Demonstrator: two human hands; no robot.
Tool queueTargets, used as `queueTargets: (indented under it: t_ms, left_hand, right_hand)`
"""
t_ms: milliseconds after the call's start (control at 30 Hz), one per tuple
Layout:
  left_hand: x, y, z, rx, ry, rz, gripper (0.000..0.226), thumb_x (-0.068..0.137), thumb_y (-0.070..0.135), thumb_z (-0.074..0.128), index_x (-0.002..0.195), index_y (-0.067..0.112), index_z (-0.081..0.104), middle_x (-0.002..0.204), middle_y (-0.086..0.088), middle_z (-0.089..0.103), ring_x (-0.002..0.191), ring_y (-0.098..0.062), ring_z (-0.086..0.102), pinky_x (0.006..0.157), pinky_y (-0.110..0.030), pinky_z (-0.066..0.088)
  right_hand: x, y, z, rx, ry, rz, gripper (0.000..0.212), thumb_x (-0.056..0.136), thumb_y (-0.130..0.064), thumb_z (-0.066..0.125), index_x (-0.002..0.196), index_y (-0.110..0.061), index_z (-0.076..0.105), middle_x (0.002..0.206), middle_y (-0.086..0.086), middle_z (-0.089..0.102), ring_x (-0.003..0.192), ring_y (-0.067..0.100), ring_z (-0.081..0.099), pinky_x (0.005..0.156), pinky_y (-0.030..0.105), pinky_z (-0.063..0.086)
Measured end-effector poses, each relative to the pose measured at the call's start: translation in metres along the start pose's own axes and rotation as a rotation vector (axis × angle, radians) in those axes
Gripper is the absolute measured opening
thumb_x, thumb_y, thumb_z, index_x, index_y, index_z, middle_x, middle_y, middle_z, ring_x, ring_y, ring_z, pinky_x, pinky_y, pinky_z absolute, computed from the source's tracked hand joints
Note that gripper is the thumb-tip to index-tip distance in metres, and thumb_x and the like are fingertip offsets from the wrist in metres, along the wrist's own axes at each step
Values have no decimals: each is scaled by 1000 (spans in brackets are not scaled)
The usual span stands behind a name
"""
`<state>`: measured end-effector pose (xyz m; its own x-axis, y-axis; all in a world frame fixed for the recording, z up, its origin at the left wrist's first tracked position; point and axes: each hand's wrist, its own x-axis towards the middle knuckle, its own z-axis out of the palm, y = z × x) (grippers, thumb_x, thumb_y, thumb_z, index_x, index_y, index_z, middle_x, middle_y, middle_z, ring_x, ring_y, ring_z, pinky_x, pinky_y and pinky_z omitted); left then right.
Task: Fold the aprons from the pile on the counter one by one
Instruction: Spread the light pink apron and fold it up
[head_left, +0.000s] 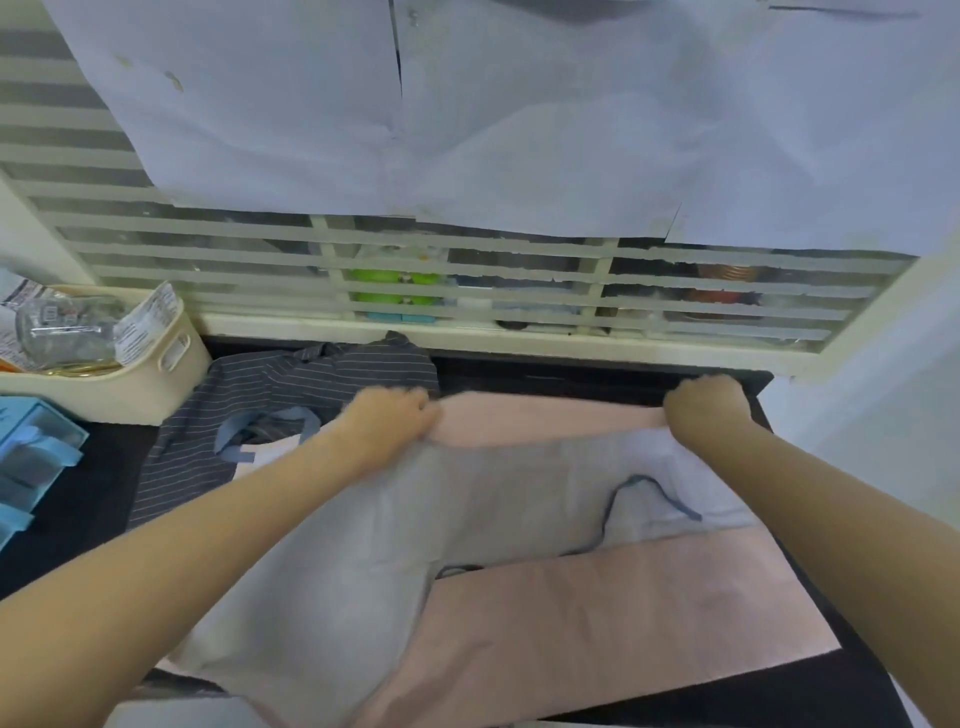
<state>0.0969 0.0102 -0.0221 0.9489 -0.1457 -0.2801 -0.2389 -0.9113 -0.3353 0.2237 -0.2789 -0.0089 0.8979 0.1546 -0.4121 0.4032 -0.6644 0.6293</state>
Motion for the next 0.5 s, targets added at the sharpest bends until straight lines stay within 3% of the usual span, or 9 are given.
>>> queueTargets:
  t_ms: [100,167,200,267,333,367,500]
  left_hand:
    - [-14,28,10,-284,-459,170,25,92,22,52,113,10,55,107,-4,56,98,-24,55,71,-28,39]
    - [-12,28,20,-565,-630,175,27,89,30,60,107,9,61,95,2,56,86,-16,52,67,-21,40]
    - [-9,25,25,-697,-592,155,27,89,33,60,105,11,62,93,5,56,84,-13,52,67,-18,40]
    - [-2,13,33,-869,-278,14,19,91,30,56,102,16,63,92,7,61,82,-12,54,70,-20,40]
    - [10,-4,43,-806,60,-178,15,94,18,49,101,16,62,100,2,64,87,-16,57,76,-26,44]
    - [15,-11,48,-734,114,-238,21,95,13,44,107,17,61,108,-1,64,93,-19,57,81,-31,46]
    - [37,-23,72,-584,-138,-226,37,99,11,35,129,23,53,134,2,52,118,-24,46,101,-43,37]
  right_hand:
    - [-7,-23,13,-71,-193,-192,30,91,-5,48,117,-11,61,118,3,61,106,23,59,91,31,49]
    - [-9,-43,4,-47,-216,-247,30,92,-3,46,119,-8,57,120,6,57,110,27,57,94,33,48]
    - [-8,-55,-1,-9,-153,-267,30,91,-2,46,118,-6,57,116,7,57,108,27,58,92,34,49]
    - [-1,-79,-5,100,84,-314,31,91,-2,48,121,-6,55,116,8,56,105,27,58,83,29,47]
    - [10,-101,-4,249,281,-373,35,93,-4,47,128,-7,46,124,9,49,110,27,52,74,28,39]
    - [14,-109,-5,314,324,-394,36,94,-5,46,130,-8,43,127,9,46,111,27,49,72,30,38]
    - [40,-131,-14,531,195,-403,39,97,-5,37,136,-10,39,133,10,42,115,32,50,76,35,40]
